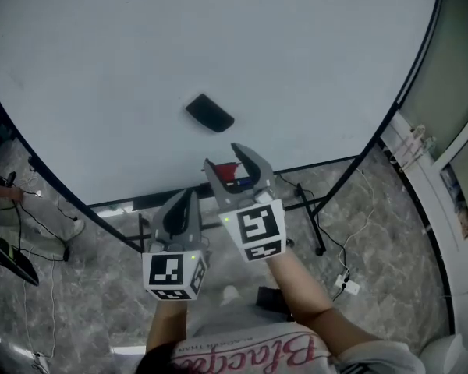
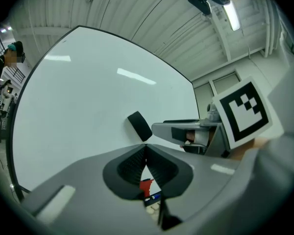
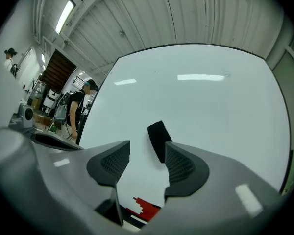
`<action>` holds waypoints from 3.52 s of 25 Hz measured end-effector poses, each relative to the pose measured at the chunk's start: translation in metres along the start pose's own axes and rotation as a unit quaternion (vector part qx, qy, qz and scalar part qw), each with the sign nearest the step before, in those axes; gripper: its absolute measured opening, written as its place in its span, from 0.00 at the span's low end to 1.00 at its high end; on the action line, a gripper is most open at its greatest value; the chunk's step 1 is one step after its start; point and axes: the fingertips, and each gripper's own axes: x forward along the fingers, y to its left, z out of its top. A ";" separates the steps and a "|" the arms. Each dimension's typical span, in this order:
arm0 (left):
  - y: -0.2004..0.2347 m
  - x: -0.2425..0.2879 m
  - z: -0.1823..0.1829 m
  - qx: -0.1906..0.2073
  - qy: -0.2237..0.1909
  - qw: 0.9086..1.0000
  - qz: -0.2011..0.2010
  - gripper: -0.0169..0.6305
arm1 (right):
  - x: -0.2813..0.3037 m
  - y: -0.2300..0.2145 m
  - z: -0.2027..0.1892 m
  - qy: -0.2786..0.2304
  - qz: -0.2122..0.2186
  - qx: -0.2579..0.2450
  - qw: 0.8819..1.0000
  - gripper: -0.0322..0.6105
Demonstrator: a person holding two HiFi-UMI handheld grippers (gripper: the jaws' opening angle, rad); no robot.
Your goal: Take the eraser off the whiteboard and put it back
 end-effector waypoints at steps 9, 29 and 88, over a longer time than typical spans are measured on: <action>0.026 0.040 -0.004 -0.005 -0.005 1.000 0.023 0.03 | 0.074 -0.031 -0.011 0.033 -0.034 -0.100 0.994 0.46; 0.041 0.062 -0.001 -0.002 0.004 1.000 -0.009 0.03 | 0.091 -0.040 -0.016 0.044 -0.076 -0.126 0.988 0.42; 0.043 0.060 0.006 0.016 -0.004 1.000 -0.006 0.03 | 0.095 -0.067 0.008 0.007 -0.073 -0.077 0.994 0.42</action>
